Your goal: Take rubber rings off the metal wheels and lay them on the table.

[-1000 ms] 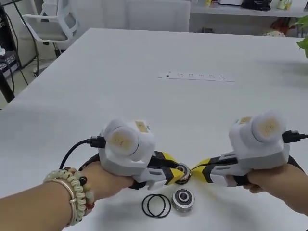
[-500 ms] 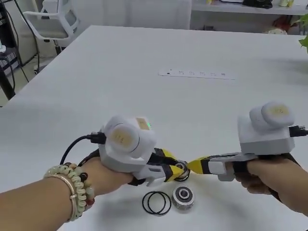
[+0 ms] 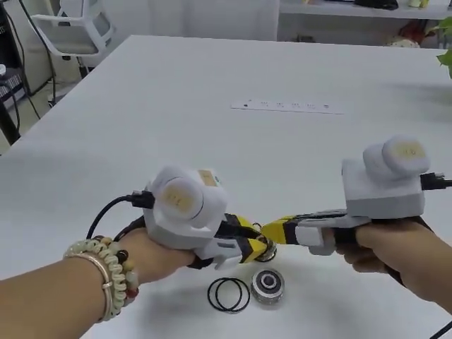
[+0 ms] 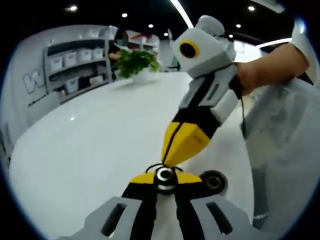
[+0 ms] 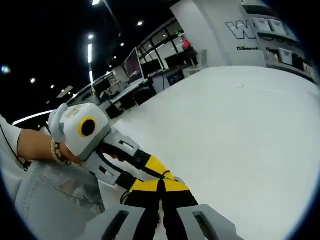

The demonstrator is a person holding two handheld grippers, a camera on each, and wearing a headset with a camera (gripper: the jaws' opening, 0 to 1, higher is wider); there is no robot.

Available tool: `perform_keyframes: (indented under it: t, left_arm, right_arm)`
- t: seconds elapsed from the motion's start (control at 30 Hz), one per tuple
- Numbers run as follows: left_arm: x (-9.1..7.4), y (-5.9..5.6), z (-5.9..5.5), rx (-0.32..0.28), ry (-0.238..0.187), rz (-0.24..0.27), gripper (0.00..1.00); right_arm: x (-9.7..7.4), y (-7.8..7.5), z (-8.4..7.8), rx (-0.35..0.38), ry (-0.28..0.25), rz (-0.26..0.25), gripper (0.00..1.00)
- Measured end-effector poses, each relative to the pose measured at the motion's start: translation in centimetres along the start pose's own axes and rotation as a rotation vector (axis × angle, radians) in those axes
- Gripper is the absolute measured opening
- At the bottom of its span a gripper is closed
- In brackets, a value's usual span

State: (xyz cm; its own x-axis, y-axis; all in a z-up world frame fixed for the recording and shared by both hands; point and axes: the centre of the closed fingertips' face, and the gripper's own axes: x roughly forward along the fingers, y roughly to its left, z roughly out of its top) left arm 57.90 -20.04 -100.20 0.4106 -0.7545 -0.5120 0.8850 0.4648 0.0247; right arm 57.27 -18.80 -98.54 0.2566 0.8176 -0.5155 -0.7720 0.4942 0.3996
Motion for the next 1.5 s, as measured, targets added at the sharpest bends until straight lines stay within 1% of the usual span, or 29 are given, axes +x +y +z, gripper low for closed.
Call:
perform_keyframes:
  t: [0.1, 0.2, 0.23, 0.3, 0.4, 0.5, 0.57, 0.63, 0.7, 0.8, 0.9, 0.97, 1.03, 1.07, 1.1, 1.17, 1.2, 1.23, 1.27, 1.3, 1.33, 1.37, 1.4, 1.47, 1.5]
  left_arm:
    - [0.0, -0.1, 0.0, -0.005, 0.001, 0.003, 0.14]
    - [0.1, -0.1, 0.0, -0.015, 0.001, 0.0, 0.14]
    - [0.1, -0.2, 0.1, -0.024, 0.001, -0.004, 0.14]
    - [0.1, -0.2, 0.1, -0.025, 0.006, -0.007, 0.14]
    - [0.2, -0.3, 0.1, -0.021, 0.024, -0.015, 0.14]
    - [0.1, -0.5, 0.1, -0.014, 0.039, -0.028, 0.16]
    - [-0.1, -0.6, 0.2, 0.023, 0.048, -0.031, 0.17]
    - [-0.2, -0.8, 0.3, 0.043, 0.055, -0.04, 0.17]
    - [-0.4, -1.0, 0.5, 0.05, 0.053, -0.05, 0.19]
    - [-0.7, -1.1, 0.9, 0.064, 0.046, -0.058, 0.25]
    - [-1.1, -1.6, 1.4, 0.076, 0.043, -0.085, 0.26]
    - [-1.6, -2.0, 1.8, 0.093, 0.04, -0.101, 0.27]
    - [-2.1, -2.1, 2.4, 0.097, 0.021, -0.11, 0.31]
    - [-2.4, -2.1, 2.9, 0.09, 0.008, -0.112, 0.33]
    - [-2.6, -2.0, 3.0, 0.086, 0.006, -0.112, 0.35]
    - [-3.1, -1.8, 3.4, 0.102, 0.005, -0.109, 0.37]
    - [-3.5, -1.8, 3.6, 0.101, 0.008, -0.113, 0.38]
    - [-3.8, -1.8, 4.0, 0.081, 0.001, -0.121, 0.39]
    - [-4.2, -2.2, 4.9, 0.036, -0.042, -0.143, 0.41]
    - [-4.5, -2.3, 5.7, 0.024, -0.076, -0.161, 0.42]
    - [-4.8, -2.2, 6.1, 0.012, -0.094, -0.163, 0.43]
    - [-5.3, -1.7, 6.3, 0.002, -0.084, -0.151, 0.44]
    - [-5.6, -1.5, 6.4, 0.004, -0.082, -0.145, 0.44]
    - [-6.5, -1.4, 7.0, 0.011, -0.094, -0.134, 0.45]
    - [-7.1, -1.6, 7.2, 0.016, -0.099, -0.133, 0.47]
  right_arm:
    - [-0.3, -1.2, -0.2, 0.019, 0.008, -0.027, 0.0]
    - [-0.3, -2.2, -1.0, 0.052, 0.036, -0.063, 0.0]
    - [-0.4, -2.3, -1.2, 0.063, 0.044, -0.071, 0.0]
    - [-0.4, -2.3, -1.3, 0.07, 0.049, -0.07, 0.0]
    - [-0.3, -2.4, -1.4, 0.076, 0.055, -0.076, 0.0]
    - [-0.4, -2.2, -1.4, 0.079, 0.06, -0.075, 0.0]
    - [-0.4, -2.2, -1.4, 0.076, 0.066, -0.08, 0.0]
    - [-0.5, -2.2, -1.5, 0.074, 0.069, -0.081, 0.0]
    - [-0.5, -2.1, -1.3, 0.078, 0.065, -0.081, 0.0]
    - [-0.7, -2.4, -1.2, 0.083, 0.055, -0.087, 0.0]
    - [-1.1, -2.5, -0.8, 0.097, 0.037, -0.092, 0.0]
    - [-1.2, -2.5, -0.6, 0.106, 0.028, -0.095, 0.0]
    - [-1.4, -2.6, -0.4, 0.109, 0.02, -0.098, 0.0]
    - [-1.4, -2.6, -0.2, 0.112, 0.015, -0.099, 0.0]
    - [-1.5, -2.6, -0.1, 0.115, 0.011, -0.098, 0.0]
    - [-1.5, -2.5, 0.2, 0.119, 0.001, -0.094, 0.0]
    - [-1.6, -2.3, 0.3, 0.118, -0.005, -0.092, 0.0]
    - [-1.6, -2.2, 0.5, 0.117, -0.007, -0.09, 0.0]
    - [-1.6, -2.1, 0.6, 0.116, -0.012, -0.086, 0.0]
    - [-1.6, -2.0, 0.7, 0.115, -0.015, -0.084, 0.0]
    - [-1.6, -1.8, 0.9, 0.114, -0.021, -0.077, 0.0]
    - [-1.5, -1.7, 0.9, 0.116, -0.022, -0.071, 0.0]
    - [-1.4, -1.5, 0.9, 0.116, -0.021, -0.067, 0.0]
    - [-1.1, -1.2, 0.7, 0.105, -0.01, -0.06, 0.0]
    - [-1.1, -1.0, 0.7, 0.101, -0.006, -0.056, 0.0]
